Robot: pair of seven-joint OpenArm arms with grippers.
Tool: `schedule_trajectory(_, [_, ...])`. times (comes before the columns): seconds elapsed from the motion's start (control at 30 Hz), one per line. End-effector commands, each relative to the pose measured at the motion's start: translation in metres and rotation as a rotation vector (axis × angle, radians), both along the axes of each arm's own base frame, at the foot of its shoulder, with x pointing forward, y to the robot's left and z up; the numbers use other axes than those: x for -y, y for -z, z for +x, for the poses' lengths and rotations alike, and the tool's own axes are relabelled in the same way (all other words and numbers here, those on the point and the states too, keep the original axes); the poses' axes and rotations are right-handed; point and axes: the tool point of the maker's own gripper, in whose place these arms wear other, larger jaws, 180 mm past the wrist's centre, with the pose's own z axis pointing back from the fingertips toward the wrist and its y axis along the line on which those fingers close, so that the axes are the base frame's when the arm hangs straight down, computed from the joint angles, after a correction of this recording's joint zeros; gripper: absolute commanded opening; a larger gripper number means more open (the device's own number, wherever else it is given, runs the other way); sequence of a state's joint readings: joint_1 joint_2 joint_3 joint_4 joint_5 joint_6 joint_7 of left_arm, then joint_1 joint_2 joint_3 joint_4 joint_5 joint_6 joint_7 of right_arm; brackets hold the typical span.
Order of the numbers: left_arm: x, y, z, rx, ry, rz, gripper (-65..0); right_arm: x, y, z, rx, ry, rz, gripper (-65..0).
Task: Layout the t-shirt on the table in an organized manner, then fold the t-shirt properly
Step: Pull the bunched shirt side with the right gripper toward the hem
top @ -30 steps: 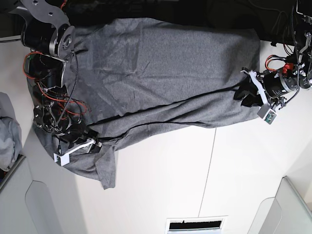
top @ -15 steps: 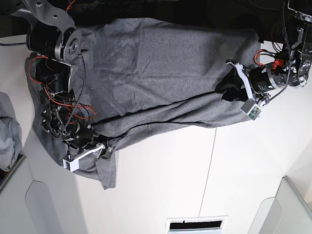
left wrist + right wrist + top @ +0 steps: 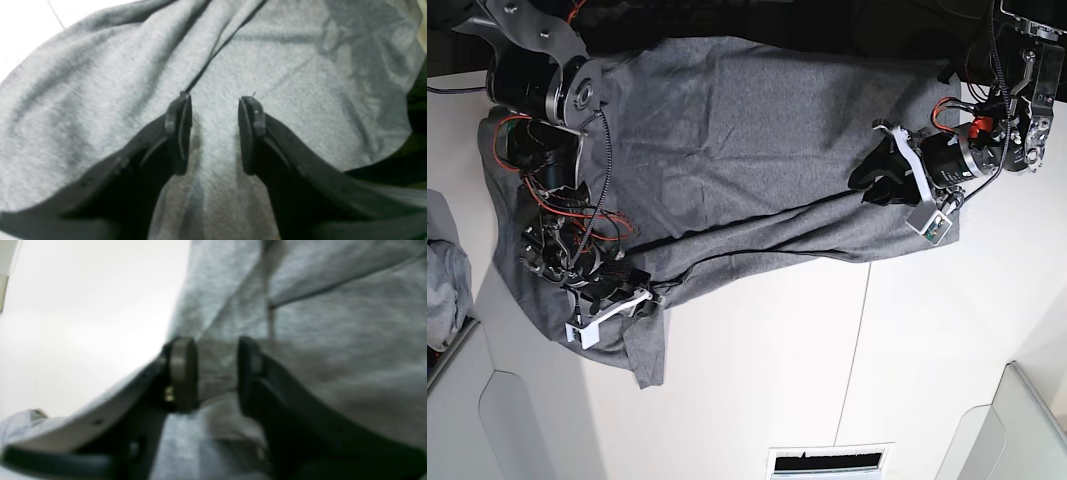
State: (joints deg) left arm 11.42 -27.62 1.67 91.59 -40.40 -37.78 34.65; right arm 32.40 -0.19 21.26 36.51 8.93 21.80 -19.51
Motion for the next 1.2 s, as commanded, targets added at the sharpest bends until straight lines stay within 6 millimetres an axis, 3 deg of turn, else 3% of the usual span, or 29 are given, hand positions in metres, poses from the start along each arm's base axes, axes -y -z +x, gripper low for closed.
schedule_trajectory(0.0, [0.0, -0.014, 0.008, 0.043, 0.002, -0.023, -39.4, -0.001, -0.026, 0.023, 0.082, 0.011, 0.012, -48.7])
schedule_trajectory(0.1, [0.002, -0.013, 0.008, 0.04, 0.006, -0.025, -39.4, -0.007, -0.031, 0.026, 0.106, 0.01, 0.023, -49.1])
schedule_trajectory(0.23, [0.002, -0.013, 0.008, 0.04, 0.006, -0.025, -39.4, -0.017, -0.043, 0.029, 0.169, -0.039, 0.053, -64.4])
schedule_trajectory(0.37, [0.002, -0.013, 0.007, 0.04, 0.006, -0.023, -39.4, -0.026, -0.069, 0.044, 0.266, -0.063, 0.092, -65.0])
schedule_trajectory(0.5, [0.001, -0.012, 0.007, 0.04, 0.007, -0.019, -39.4, -0.049, -0.101, 0.065, 0.326, -0.097, 0.099, -65.0])
schedule_trajectory(0.57, [0.001, -0.012, 0.007, 0.039, 0.008, -0.014, -39.4, -0.054, -0.106, 0.07, 0.331, -0.12, 0.058, -65.0])
schedule_trajectory(0.67, [0.0, -0.011, 0.007, 0.037, 0.011, -0.006, -39.4, -0.045, -0.096, 0.069, 0.299, -0.1, -0.005, -65.0])
schedule_trajectory(0.7, [0.0, -0.011, 0.007, 0.037, 0.011, -0.006, -39.4, -0.038, -0.089, 0.068, 0.28, -0.082, -0.032, -62.1])
schedule_trajectory(0.77, [0.0, -0.011, 0.007, 0.037, 0.01, -0.007, -39.4, -0.019, -0.074, 0.064, 0.234, -0.024, -0.077, -47.3])
schedule_trajectory(0.8, [0.0, -0.011, 0.007, 0.037, 0.01, -0.007, -39.4, -0.007, -0.066, 0.061, 0.211, 0.011, -0.098, -43.0])
schedule_trajectory(0.97, [0.0, -0.01, 0.006, 0.035, 0.011, -0.005, -39.4, 0.041, -0.028, 0.035, 0.119, 0.092, -0.179, -42.0])
schedule_trajectory(1.07, [0.0, -0.01, 0.006, 0.034, 0.012, -0.005, -39.4, 0.043, -0.017, 0.025, 0.1, 0.086, -0.18, -41.7])
schedule_trajectory(1.17, [0.0, -0.009, 0.005, 0.027, 0.014, -0.002, -39.4, 0.034, -0.011, 0.02, 0.089, 0.073, -0.166, -37.5])
